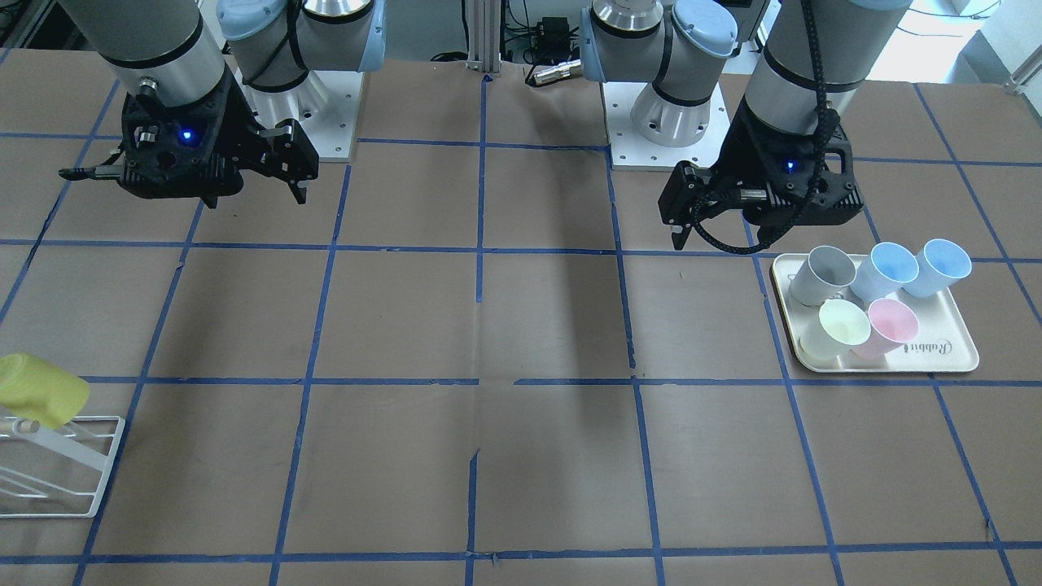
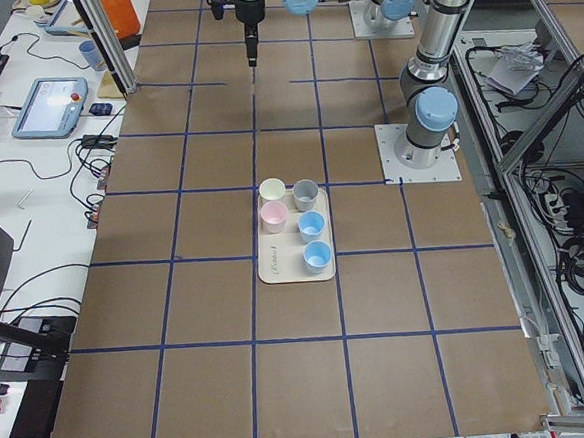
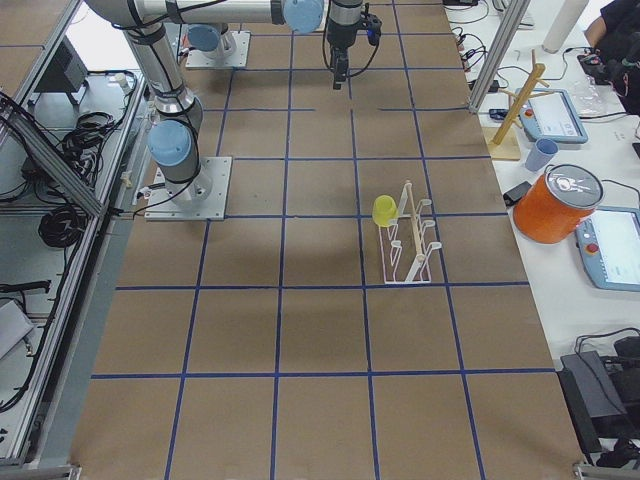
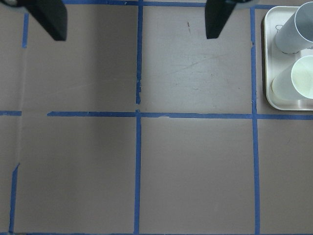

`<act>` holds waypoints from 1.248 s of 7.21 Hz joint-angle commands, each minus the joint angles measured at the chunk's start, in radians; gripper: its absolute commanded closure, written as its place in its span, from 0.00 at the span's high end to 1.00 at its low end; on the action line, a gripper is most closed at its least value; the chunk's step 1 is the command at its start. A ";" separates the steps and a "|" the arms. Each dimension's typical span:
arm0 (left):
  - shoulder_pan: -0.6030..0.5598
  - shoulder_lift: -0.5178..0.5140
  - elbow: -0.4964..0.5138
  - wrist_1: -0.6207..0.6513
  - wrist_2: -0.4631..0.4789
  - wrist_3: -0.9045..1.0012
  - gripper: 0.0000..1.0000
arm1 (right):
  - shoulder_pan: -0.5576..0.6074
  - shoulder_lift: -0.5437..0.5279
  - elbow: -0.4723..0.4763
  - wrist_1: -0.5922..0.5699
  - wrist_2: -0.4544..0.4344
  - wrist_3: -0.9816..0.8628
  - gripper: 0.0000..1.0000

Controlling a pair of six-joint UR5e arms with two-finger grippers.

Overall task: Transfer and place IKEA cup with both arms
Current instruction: 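Move the right gripper toward the yellow cup on the wire rack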

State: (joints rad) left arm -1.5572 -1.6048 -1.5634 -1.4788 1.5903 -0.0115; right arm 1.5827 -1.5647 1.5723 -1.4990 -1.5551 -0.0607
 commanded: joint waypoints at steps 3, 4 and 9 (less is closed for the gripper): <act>0.000 0.003 0.000 0.000 -0.006 -0.001 1.00 | -0.003 0.006 0.000 0.000 0.000 -0.001 1.00; -0.001 0.012 -0.001 0.000 -0.018 -0.001 1.00 | -0.003 0.006 0.000 -0.001 -0.006 -0.002 1.00; -0.001 0.008 -0.003 0.000 -0.024 -0.001 1.00 | -0.314 0.006 -0.015 -0.009 0.001 -0.236 1.00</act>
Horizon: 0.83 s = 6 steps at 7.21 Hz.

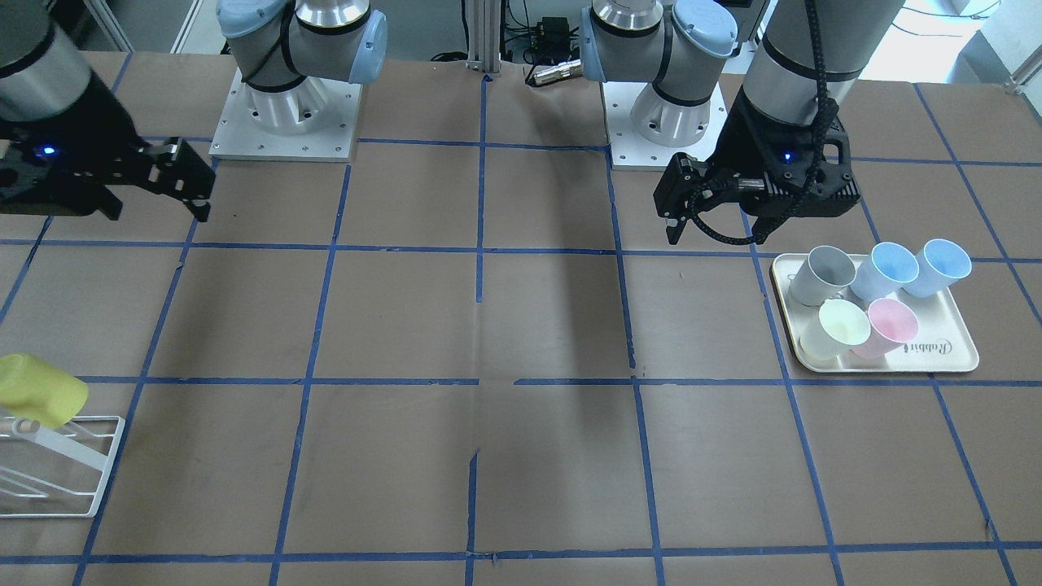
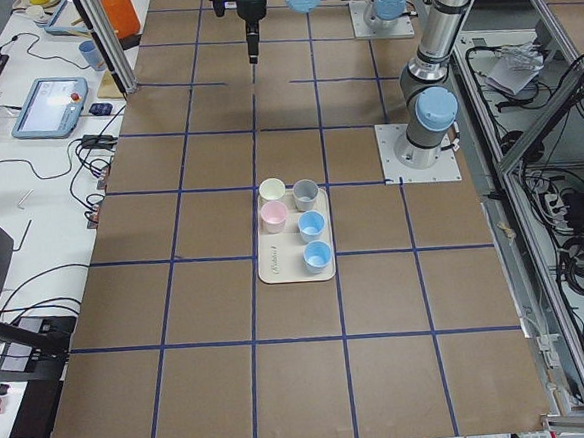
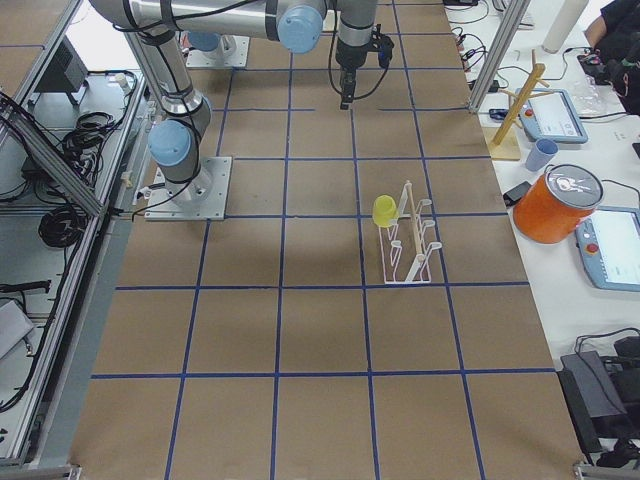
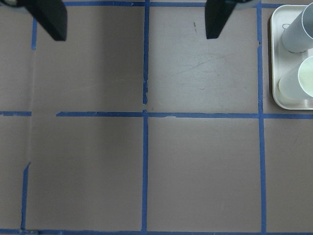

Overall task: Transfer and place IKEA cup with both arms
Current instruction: 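Move the right gripper toward the yellow cup on the wire rack, then lower the right gripper around the yellow cup's rim on the rack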

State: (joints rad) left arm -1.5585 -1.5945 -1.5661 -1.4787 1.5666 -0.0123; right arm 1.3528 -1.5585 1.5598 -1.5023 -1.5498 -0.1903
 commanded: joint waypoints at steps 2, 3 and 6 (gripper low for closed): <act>-0.002 -0.002 0.000 0.000 -0.002 0.000 1.00 | -0.167 0.032 0.003 -0.050 -0.001 -0.234 1.00; -0.002 -0.002 0.000 0.000 -0.002 0.000 1.00 | -0.188 0.037 0.002 -0.058 0.005 -0.236 1.00; -0.002 -0.004 0.000 0.000 -0.002 0.000 1.00 | -0.129 0.009 -0.001 -0.018 0.007 -0.126 1.00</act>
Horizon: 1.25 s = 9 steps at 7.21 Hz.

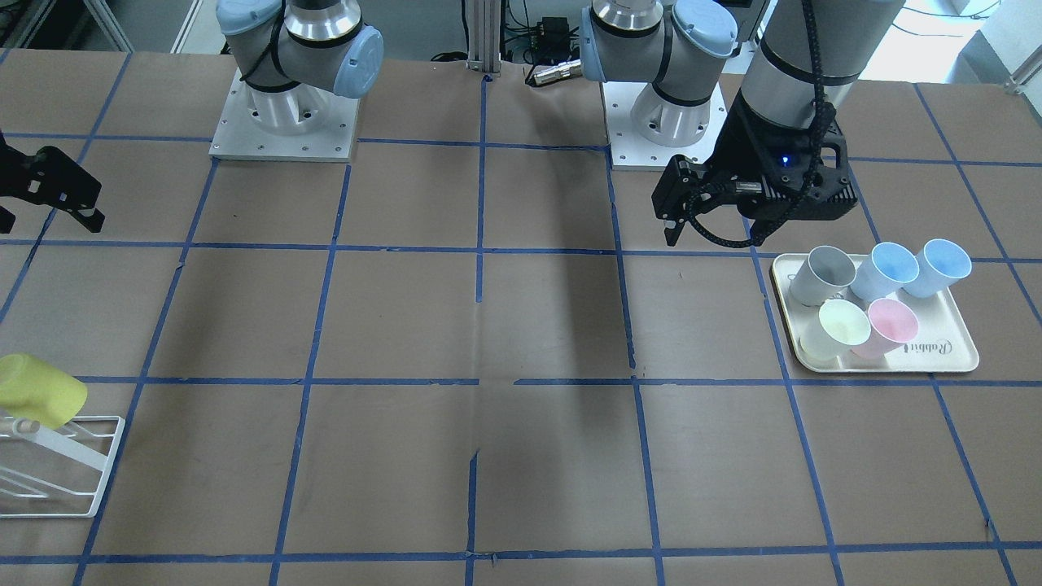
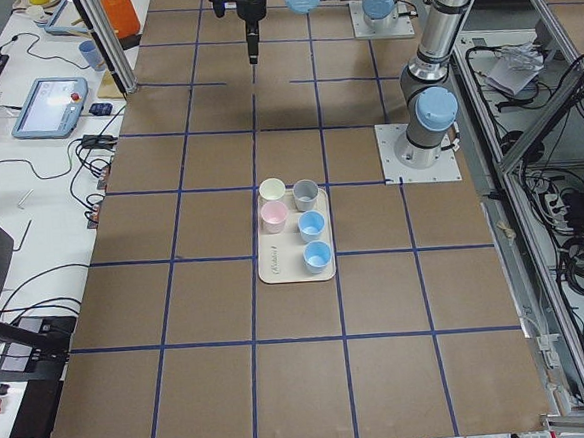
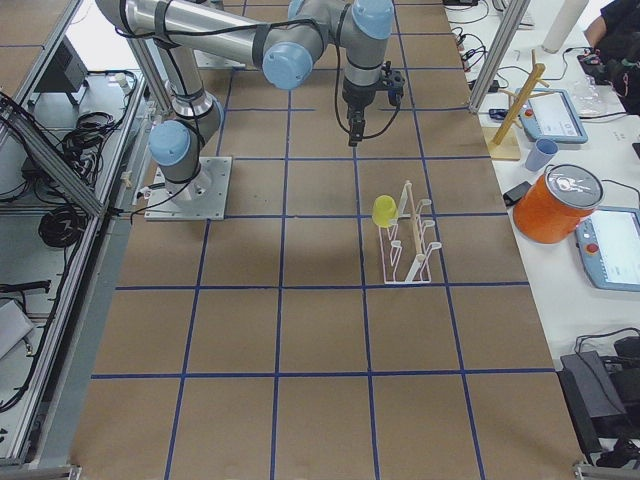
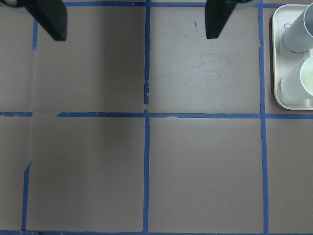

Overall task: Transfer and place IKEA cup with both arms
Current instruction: 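Lower the right gripper around the yellow cup's rim on the rack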

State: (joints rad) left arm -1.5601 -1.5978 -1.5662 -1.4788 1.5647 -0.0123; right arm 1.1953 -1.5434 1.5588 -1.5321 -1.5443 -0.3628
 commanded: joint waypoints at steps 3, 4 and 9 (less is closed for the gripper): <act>0.000 -0.002 0.000 0.000 0.000 0.000 1.00 | 0.020 0.070 0.007 -0.124 -0.003 -0.062 1.00; 0.000 -0.002 0.000 0.000 0.000 0.000 1.00 | 0.007 0.089 0.007 -0.140 -0.005 -0.067 1.00; 0.000 -0.002 0.000 0.000 0.000 0.000 1.00 | -0.107 0.179 0.014 -0.259 0.000 -0.197 1.00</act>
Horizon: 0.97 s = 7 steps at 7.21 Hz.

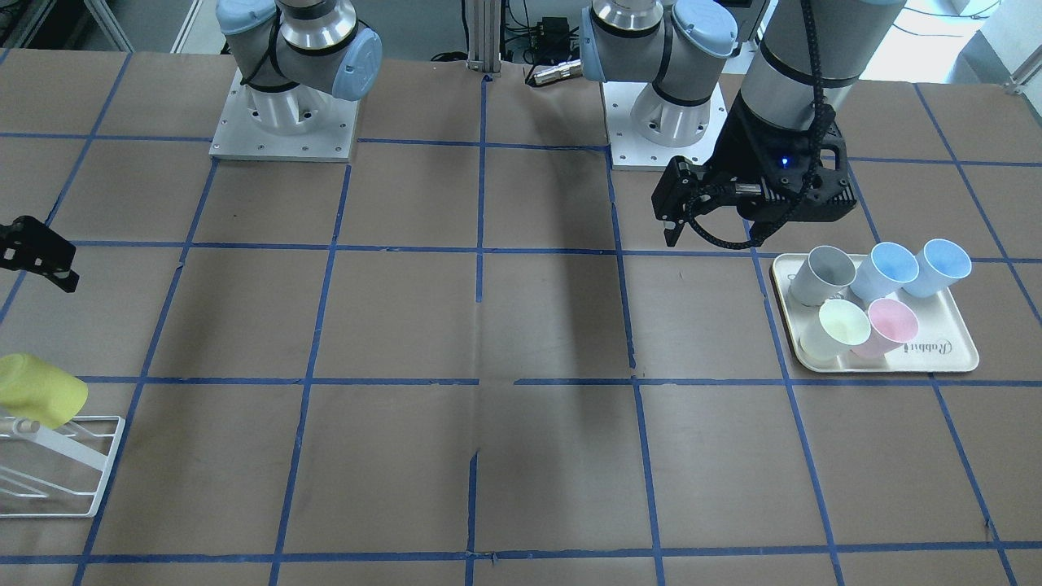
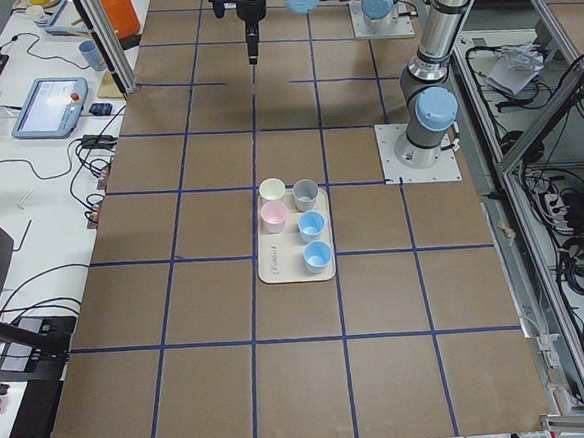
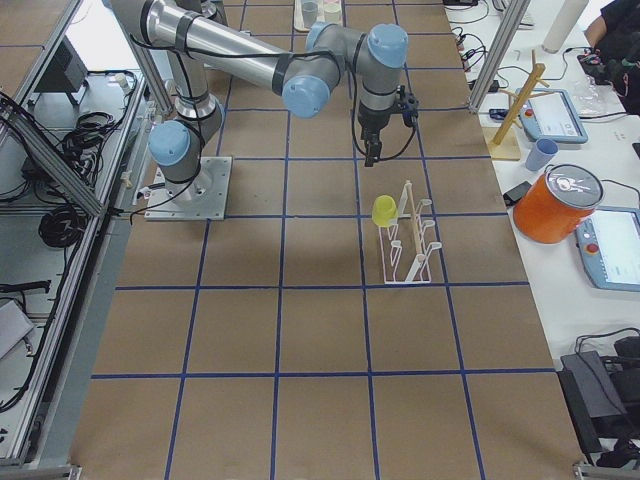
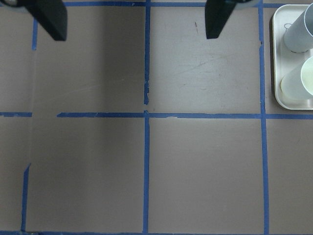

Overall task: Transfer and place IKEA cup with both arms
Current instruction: 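Lower the right gripper around the yellow cup's rim on the rack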

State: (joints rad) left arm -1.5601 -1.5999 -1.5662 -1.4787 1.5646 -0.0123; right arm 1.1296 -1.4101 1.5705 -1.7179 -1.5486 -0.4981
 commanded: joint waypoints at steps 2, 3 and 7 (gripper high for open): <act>0.000 0.000 0.000 0.000 0.000 0.000 1.00 | -0.076 0.118 0.002 -0.167 0.013 -0.111 1.00; 0.000 0.000 0.000 0.000 -0.002 0.000 1.00 | -0.076 0.144 0.002 -0.183 0.059 -0.109 1.00; 0.000 -0.002 0.000 0.000 -0.002 0.000 1.00 | -0.076 0.201 0.002 -0.197 0.064 -0.112 1.00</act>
State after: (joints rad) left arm -1.5601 -1.6013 -1.5662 -1.4788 1.5633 -0.0123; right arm 1.0540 -1.2194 1.5721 -1.9116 -1.4842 -0.6084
